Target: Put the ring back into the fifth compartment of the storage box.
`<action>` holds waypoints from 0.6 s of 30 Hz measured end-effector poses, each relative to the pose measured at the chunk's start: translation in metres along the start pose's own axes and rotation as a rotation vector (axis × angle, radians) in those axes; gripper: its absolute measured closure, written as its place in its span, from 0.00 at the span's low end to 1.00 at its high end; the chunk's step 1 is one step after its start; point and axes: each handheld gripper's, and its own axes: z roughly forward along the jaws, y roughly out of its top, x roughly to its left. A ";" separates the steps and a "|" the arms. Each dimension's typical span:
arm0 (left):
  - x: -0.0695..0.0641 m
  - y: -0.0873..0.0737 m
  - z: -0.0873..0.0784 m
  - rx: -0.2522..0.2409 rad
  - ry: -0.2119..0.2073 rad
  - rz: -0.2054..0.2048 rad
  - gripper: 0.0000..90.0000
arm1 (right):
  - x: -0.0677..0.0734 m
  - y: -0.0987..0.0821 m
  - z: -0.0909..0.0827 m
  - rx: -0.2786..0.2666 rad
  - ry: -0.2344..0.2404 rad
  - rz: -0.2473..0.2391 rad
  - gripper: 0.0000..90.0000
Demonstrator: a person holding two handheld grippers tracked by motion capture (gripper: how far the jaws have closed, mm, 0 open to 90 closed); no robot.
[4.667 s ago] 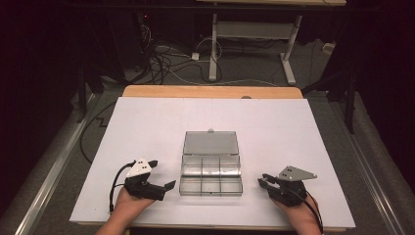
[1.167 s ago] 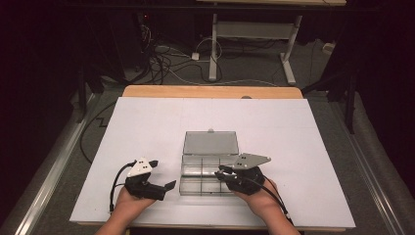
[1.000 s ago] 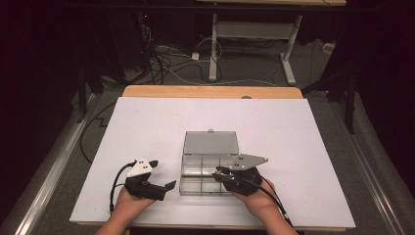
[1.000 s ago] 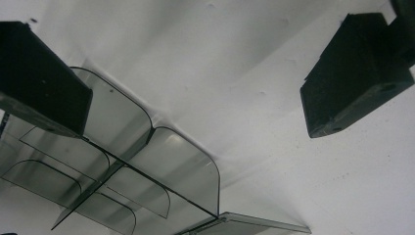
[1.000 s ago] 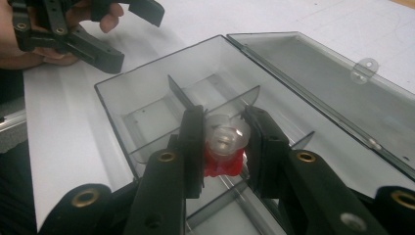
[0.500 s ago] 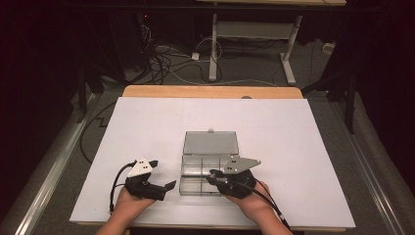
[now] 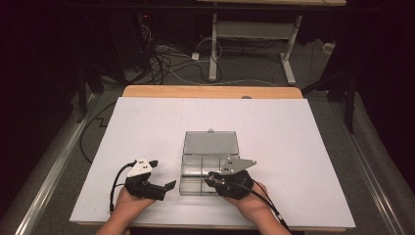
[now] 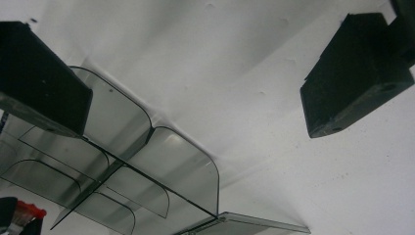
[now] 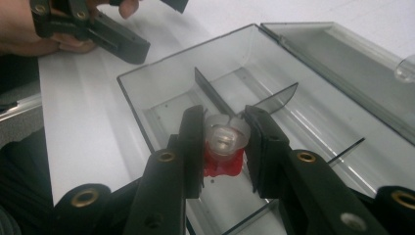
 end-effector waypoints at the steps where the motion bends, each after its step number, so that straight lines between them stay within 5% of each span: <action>1: 0.000 0.000 0.000 0.000 0.000 0.000 0.00 | 0.000 -0.001 0.001 0.005 -0.001 0.003 0.80; 18: 0.000 0.000 0.000 0.000 0.000 -0.001 0.00 | -0.003 -0.007 0.009 0.050 0.000 0.023 0.79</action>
